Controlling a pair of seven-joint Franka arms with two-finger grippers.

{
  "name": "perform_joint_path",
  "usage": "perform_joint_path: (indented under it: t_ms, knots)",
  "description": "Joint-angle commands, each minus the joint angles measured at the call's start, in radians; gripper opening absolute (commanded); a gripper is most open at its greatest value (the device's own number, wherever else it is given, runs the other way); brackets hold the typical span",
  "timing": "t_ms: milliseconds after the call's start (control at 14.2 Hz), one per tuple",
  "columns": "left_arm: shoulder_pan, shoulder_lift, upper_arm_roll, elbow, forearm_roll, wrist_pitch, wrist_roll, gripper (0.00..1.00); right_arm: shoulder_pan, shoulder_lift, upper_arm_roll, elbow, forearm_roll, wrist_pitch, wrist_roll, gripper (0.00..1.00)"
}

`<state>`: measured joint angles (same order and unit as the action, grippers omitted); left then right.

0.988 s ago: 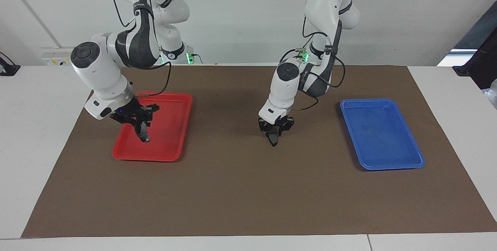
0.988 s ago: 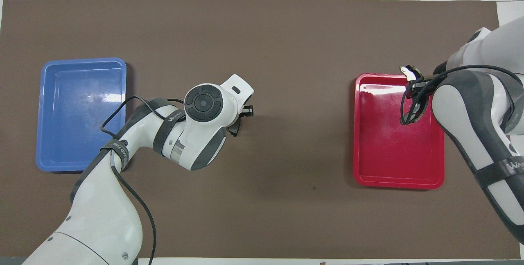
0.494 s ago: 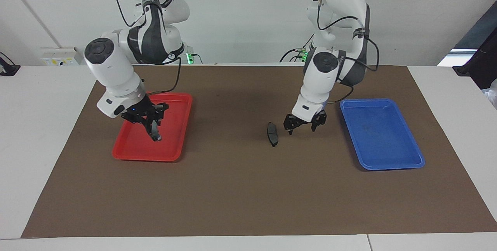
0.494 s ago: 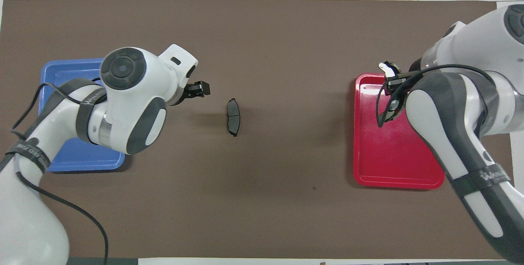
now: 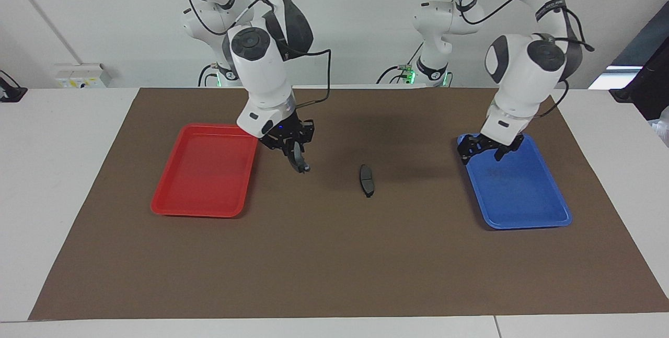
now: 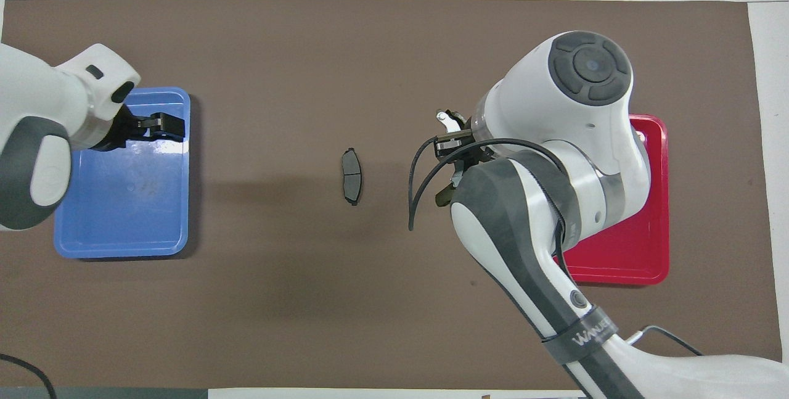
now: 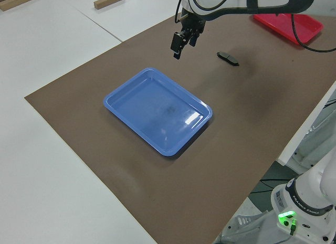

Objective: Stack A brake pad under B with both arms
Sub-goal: 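Return the left gripper to rest while the right gripper carries the curved pad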

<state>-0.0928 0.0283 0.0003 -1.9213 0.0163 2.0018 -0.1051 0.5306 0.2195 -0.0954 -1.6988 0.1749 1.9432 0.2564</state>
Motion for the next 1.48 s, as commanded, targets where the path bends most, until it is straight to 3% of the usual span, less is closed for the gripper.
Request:
perform_joint_path:
  t_ms: [0, 282, 706, 1412]
  knots:
    - [0.083, -0.056, -0.011, 0.033, 0.005, -0.107, 0.093, 1.0, 0.061, 0.137, -0.006, 0.108, 0.017, 0.02, 0.072, 0.0]
    - [0.137, -0.042, -0.01, 0.18, 0.004, -0.265, 0.165, 1.0, 0.167, 0.343, -0.006, 0.244, 0.017, 0.133, 0.227, 0.0]
    - [0.14, -0.038, -0.01, 0.271, 0.002, -0.376, 0.169, 1.0, 0.204, 0.368, 0.002, 0.215, 0.021, 0.229, 0.219, 0.0]
    - [0.127, -0.053, -0.013, 0.232, 0.004, -0.371, 0.163, 1.0, 0.216, 0.389, 0.002, 0.163, 0.02, 0.298, 0.202, 0.01]
